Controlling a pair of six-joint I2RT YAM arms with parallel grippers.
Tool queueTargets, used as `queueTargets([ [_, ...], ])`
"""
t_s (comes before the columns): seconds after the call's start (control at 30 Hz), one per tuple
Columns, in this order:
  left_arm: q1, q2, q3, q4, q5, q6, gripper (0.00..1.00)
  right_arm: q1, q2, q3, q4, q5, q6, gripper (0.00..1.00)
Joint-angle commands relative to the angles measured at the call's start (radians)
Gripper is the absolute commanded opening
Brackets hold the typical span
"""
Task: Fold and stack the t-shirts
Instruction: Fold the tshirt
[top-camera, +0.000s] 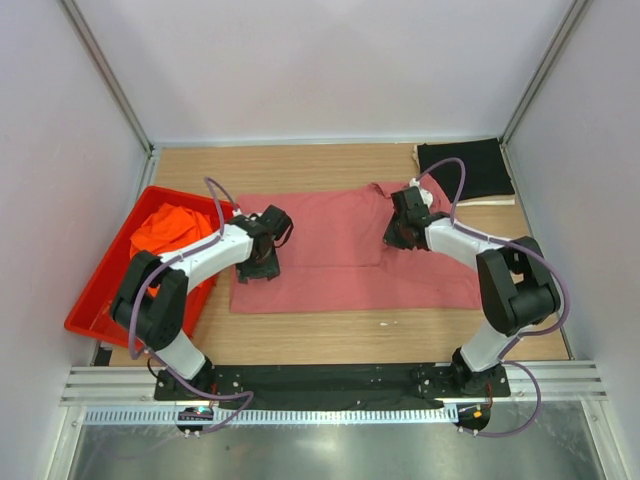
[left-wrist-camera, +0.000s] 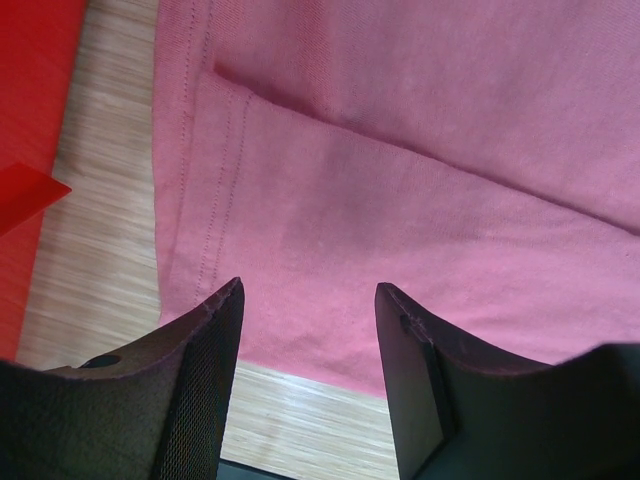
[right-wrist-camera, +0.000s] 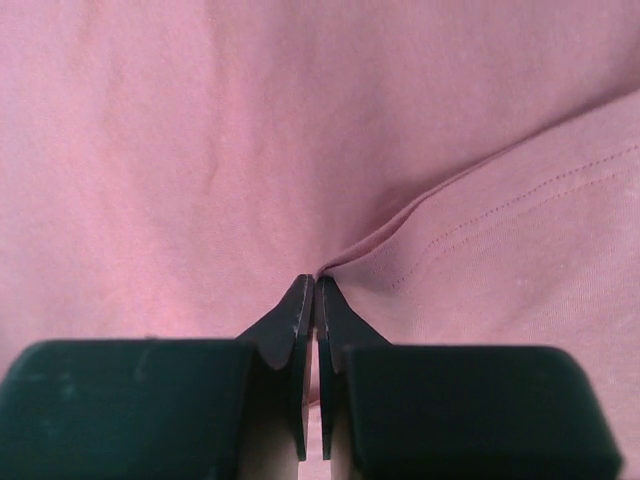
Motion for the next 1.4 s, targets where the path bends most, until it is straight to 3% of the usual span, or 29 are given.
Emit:
queueTargets([
  [0.0, 0.004, -0.034, 0.020, -0.012, -0.030, -0.001, 0.57, 0.004, 0.017, 0.059, 0.021, -0.018, -0.050, 0.09],
  [0.13, 0.004, -0.053, 0.045, -0.023, -0.038, -0.004, 0.57, 0.004, 0.006, 0.096, 0.003, -0.071, -0.032, 0.26],
  [0.2, 0.004, -0.068, 0.065, -0.029, -0.035, -0.002, 0.57, 0.004, -0.003, 0.133, -0.006, -0.084, -0.039, 0.28],
  [0.3, 0.006, -0.094, 0.123, -0.003, 0.051, 0.018, 0.58, -0.005, -0.002, 0.220, -0.083, -0.015, -0.056, 0.33],
  [0.4, 0.014, -0.108, 0.196, 0.058, 0.158, 0.039, 0.59, -0.053, 0.004, 0.265, -0.088, 0.031, -0.054, 0.46],
  [0.57, 0.066, -0.010, 0.393, 0.002, 0.141, 0.103, 0.60, -0.146, 0.113, 0.418, -0.173, 0.109, -0.007, 0.48],
  [0.67, 0.162, 0.062, 0.465, 0.017, 0.197, 0.131, 0.59, -0.181, 0.223, 0.571, -0.334, 0.197, 0.059, 0.46],
  [0.73, 0.204, 0.117, 0.494, 0.046, 0.241, 0.134, 0.59, -0.206, 0.260, 0.630, -0.341, 0.186, 0.048, 0.46],
  [0.9, 0.294, 0.255, 0.591, 0.054, 0.266, 0.169, 0.59, -0.218, 0.307, 0.647, -0.246, 0.156, -0.126, 0.48],
  [1.0, 0.316, 0.369, 0.709, -0.047, 0.289, 0.202, 0.55, -0.221, 0.302, 0.645, -0.223, 0.152, -0.188, 0.49],
  [1.37, 0.346, 0.484, 0.767, -0.121, 0.059, 0.211, 0.49, -0.223, 0.291, 0.630, -0.168, 0.030, -0.199, 0.49],
])
